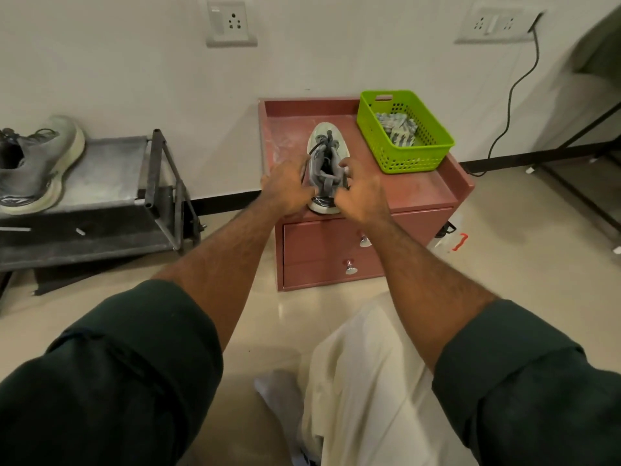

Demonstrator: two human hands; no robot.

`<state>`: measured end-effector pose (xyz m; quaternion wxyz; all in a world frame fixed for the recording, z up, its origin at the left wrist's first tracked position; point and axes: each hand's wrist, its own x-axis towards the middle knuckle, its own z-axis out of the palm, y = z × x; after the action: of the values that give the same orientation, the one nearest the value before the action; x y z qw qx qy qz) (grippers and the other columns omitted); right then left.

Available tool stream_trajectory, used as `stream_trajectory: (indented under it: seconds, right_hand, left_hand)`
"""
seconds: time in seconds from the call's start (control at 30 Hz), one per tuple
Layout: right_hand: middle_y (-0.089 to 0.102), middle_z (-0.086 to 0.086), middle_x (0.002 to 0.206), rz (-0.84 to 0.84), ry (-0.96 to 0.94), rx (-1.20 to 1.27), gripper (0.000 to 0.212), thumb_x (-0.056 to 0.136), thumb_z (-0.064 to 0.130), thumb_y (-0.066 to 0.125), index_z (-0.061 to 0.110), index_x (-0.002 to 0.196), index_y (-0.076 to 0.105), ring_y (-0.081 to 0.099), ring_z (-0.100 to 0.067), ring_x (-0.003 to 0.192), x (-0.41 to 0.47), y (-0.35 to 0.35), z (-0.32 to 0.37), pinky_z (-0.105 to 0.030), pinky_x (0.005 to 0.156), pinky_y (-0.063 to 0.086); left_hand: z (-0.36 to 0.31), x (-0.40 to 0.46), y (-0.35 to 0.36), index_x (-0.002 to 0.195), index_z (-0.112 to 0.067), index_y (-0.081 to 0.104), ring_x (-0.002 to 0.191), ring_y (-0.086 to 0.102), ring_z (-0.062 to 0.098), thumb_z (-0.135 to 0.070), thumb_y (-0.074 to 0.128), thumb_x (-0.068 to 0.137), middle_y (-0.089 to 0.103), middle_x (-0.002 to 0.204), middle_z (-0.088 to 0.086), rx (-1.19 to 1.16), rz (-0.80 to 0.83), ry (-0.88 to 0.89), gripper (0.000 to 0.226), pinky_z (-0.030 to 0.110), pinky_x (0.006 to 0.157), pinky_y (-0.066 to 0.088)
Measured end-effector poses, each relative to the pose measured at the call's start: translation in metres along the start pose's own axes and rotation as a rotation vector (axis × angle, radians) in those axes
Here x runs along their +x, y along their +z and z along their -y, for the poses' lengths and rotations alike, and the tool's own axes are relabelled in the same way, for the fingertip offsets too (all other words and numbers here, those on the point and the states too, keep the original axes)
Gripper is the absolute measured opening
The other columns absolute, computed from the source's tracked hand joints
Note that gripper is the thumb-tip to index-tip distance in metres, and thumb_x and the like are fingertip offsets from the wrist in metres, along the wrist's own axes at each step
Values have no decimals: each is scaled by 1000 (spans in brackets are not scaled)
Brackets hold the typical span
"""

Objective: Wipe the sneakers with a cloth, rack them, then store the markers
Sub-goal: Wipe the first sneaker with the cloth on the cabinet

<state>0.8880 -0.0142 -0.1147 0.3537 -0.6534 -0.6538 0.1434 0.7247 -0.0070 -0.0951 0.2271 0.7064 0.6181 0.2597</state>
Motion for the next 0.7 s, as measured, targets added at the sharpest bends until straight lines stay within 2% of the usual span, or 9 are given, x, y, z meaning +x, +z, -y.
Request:
stream_trajectory:
  seconds: [0.07,0.17,0.23,0.3,0.43,0.53,0.6,0.7]
  right_hand:
    - [71,-8,106,-30,46,35,44,75,26,58,29,119,56,68,-30,90,7,-1,-4,-40,74,57]
    - [71,-6,97,-93,65,25,38,77,18,50,23,113,61,66,-28,88,25,-9,-14,-41,76,56]
    - [70,-9,92,-124,59,-27,28,82,16,49,21,106,61,66,-30,86,41,-18,-22,-41,73,56]
    - [70,-13,88,-179,37,-81,22,85,16,48,18,102,62,66,-34,83,64,-28,-32,-40,69,55]
    - [70,-16,91,-311,-99,-200,23,79,8,49,9,96,65,64,-37,88,113,-57,-47,-41,74,49]
    - [66,-17,107,-199,36,-301,28,77,7,56,8,104,64,60,-38,104,151,-74,-58,-40,84,45]
    - [63,-19,121,-39,159,-411,37,79,9,63,7,116,62,56,-37,116,170,-81,-65,-38,90,47]
    - [49,-19,146,251,204,-575,47,95,12,54,3,140,48,46,-33,134,181,-81,-66,-34,105,38]
  left_hand:
    - [2,4,0,142,-27,47,127,51,23,-31,74,85,60,133,0,0,-1,15,63,46,106,31]
    - [8,17,-1,133,-24,56,115,58,18,-38,76,83,64,125,0,-40,22,40,55,44,105,41]
    - [11,28,-3,126,-20,61,108,59,18,-37,79,81,64,121,1,-68,54,79,52,43,98,50]
    - [10,42,-6,121,-14,65,105,60,19,-31,78,82,65,115,2,-79,92,137,45,43,95,52]
    - [-4,81,-11,102,-15,72,96,63,21,-39,62,81,70,99,3,-228,47,183,33,45,92,51]
    - [-20,112,-7,91,-17,70,89,64,22,-48,54,82,70,89,2,-211,6,207,37,44,88,52]
    - [-32,128,0,91,-13,68,88,64,25,-54,52,83,69,89,6,-174,13,238,45,42,84,49]
    - [-43,147,13,89,-6,65,84,61,29,-53,49,86,66,87,12,-137,30,292,49,42,77,47]
